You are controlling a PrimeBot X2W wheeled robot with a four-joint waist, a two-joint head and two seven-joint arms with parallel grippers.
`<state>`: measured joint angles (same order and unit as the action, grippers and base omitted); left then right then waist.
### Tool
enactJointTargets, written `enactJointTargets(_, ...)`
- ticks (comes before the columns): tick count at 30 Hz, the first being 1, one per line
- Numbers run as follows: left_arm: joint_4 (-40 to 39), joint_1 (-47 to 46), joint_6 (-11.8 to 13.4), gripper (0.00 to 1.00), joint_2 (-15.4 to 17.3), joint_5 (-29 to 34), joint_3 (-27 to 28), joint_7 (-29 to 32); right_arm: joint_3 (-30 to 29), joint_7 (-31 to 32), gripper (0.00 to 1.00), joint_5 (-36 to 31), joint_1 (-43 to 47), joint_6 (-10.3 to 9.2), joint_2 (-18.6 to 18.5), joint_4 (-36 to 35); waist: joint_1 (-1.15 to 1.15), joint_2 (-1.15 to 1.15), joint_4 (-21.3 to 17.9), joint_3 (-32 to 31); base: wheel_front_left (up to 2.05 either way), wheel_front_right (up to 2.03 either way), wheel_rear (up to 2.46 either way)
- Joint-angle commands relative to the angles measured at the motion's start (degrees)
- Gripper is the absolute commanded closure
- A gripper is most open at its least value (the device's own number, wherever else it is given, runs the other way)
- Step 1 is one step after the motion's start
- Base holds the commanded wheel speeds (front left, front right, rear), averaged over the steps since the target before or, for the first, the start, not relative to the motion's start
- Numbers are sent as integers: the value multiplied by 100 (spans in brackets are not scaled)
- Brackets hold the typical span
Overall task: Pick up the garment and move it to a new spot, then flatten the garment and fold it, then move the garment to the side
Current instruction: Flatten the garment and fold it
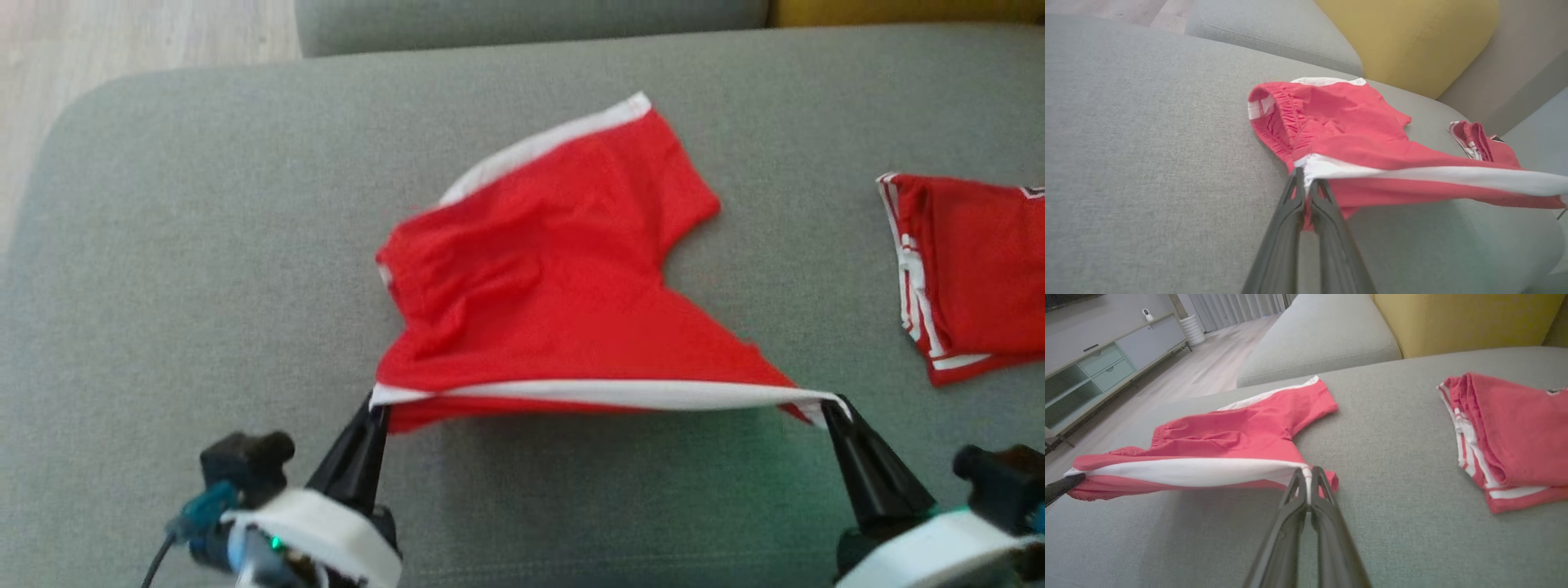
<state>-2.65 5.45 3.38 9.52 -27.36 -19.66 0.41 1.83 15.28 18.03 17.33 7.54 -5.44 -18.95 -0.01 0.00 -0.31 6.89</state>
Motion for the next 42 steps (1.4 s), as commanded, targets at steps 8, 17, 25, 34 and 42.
enactJointTargets(8,-1066,77,309,100,263,-155,269,684,-32,524,100,-61,-220,-5,-74,-634,1,0,-11,33,0,0,0)
enactJointTargets(17,-825,-623,119,100,240,-478,308,1019,140,682,100,147,-1665,-5,-651,145,1,0,35,628,0,0,0)
enactJointTargets(25,-257,-1690,-279,100,80,-808,339,1032,353,678,100,350,-3292,-5,-1117,1187,1,0,394,1346,0,0,0)
enactJointTargets(34,772,-3084,-646,100,-206,-813,313,590,916,463,100,536,-5446,-5,-1430,2842,1,0,845,2059,0,0,0)
enactJointTargets(42,1953,-4024,-886,100,-472,-811,0,171,1355,-10,100,649,-6599,-5,-1431,4410,1,0,1110,2348,0,0,0)
